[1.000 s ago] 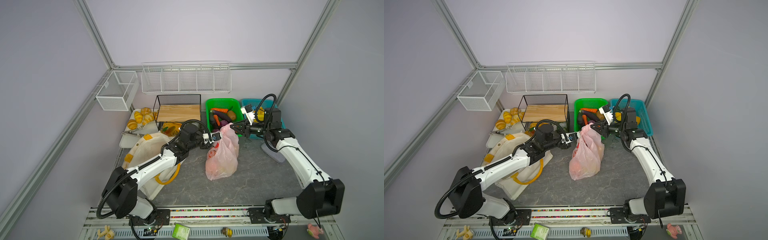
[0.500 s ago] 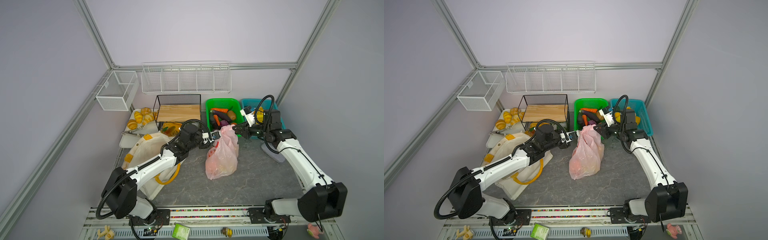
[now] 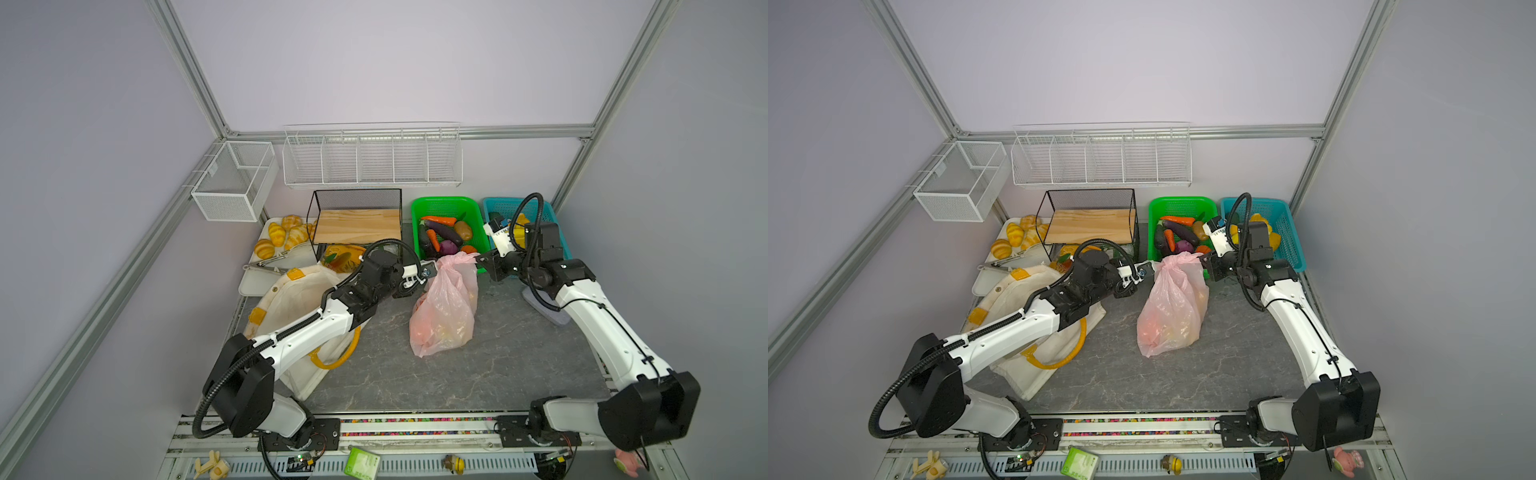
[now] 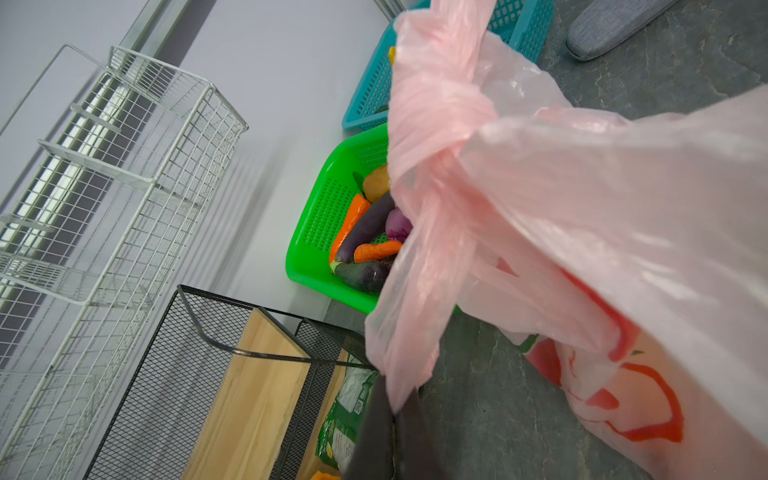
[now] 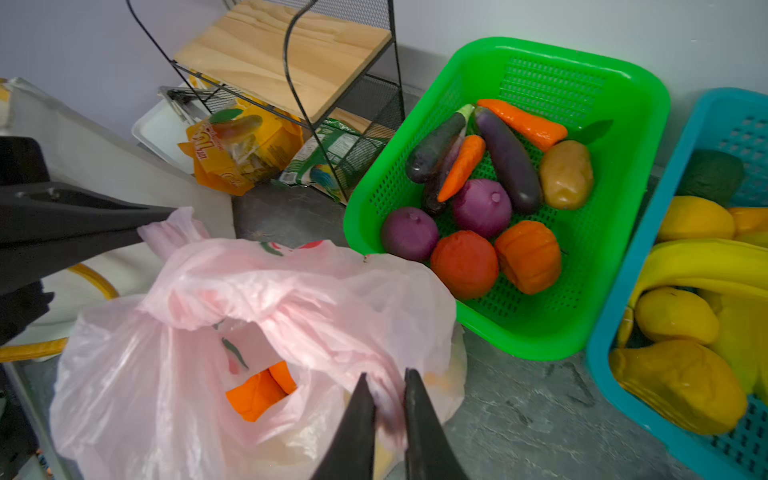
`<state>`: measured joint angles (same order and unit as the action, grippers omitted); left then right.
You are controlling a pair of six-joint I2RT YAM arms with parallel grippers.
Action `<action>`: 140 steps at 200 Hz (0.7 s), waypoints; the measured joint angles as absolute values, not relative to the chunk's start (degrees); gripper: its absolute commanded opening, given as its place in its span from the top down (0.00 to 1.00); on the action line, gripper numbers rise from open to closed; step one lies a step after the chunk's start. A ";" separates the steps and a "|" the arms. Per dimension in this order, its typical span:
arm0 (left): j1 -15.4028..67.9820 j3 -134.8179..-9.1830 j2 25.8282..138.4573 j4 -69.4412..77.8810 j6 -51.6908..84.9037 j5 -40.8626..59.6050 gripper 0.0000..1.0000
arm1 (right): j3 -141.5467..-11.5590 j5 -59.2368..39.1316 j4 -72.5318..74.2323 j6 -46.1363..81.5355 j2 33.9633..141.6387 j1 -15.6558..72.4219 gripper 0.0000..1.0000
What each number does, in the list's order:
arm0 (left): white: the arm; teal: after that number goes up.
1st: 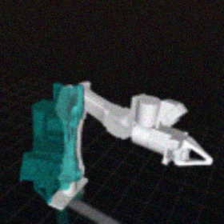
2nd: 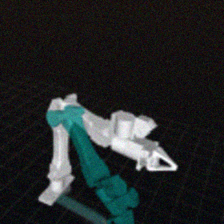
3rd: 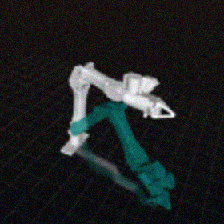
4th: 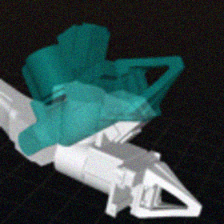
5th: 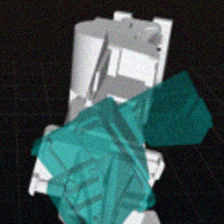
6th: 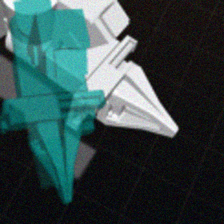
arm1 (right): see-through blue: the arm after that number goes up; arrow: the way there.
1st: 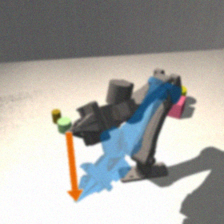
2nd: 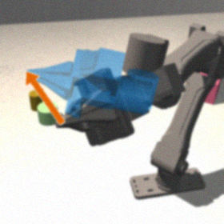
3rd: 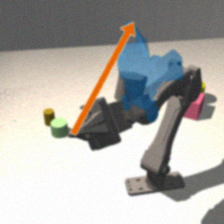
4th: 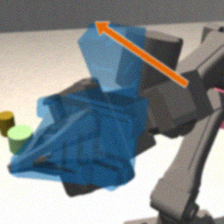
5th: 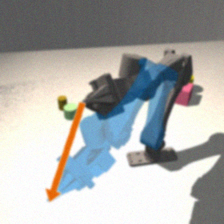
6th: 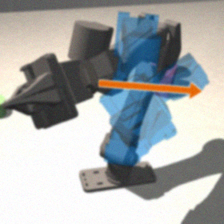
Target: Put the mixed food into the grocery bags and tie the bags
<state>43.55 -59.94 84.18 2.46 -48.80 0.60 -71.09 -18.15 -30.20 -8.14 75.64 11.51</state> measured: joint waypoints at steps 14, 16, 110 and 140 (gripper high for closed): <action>43.27 -59.77 84.71 1.89 -48.95 0.38 1.00 | -70.46 -17.32 -30.17 -8.12 74.98 11.51 0.87; 43.24 -59.77 84.77 1.78 -48.95 0.40 1.00 | -70.37 -17.23 -30.20 -8.10 74.91 11.53 0.87; 41.36 -59.79 87.46 -1.83 -50.02 0.36 1.00 | -65.19 -7.97 -29.28 -7.92 74.81 11.25 0.92; 41.15 -59.94 87.99 -3.51 -49.60 3.90 0.99 | -64.55 -10.57 -26.22 -7.92 74.81 13.15 0.92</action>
<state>41.15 -59.94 87.99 -3.51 -49.60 3.90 -64.55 -10.57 -26.22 -7.92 74.81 13.15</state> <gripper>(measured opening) 0.047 0.079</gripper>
